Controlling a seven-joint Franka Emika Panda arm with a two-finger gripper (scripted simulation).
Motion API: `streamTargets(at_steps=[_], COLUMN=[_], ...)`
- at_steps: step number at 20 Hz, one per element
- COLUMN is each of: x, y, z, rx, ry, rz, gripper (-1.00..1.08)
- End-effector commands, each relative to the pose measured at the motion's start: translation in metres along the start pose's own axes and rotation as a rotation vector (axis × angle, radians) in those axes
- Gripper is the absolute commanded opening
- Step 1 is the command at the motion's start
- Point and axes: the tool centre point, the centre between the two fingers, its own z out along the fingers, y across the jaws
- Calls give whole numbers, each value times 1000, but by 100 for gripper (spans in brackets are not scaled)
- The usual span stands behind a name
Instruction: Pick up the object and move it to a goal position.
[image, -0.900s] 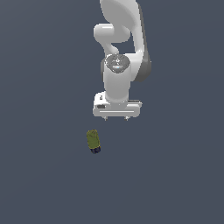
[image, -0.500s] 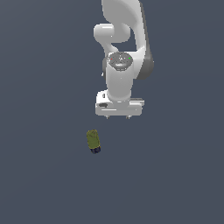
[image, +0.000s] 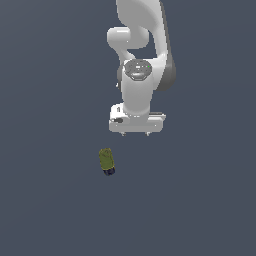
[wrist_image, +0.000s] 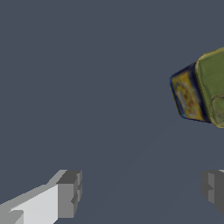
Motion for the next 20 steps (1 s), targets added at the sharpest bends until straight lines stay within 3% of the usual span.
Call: streamTargets(at_steps=[1, 8, 20], x=[4, 24, 64], y=[5, 30, 98], z=[2, 11, 39], rx=[-1, -6, -23], ry=[2, 11, 32], rz=[-13, -83, -257], gripper=[100, 100, 100])
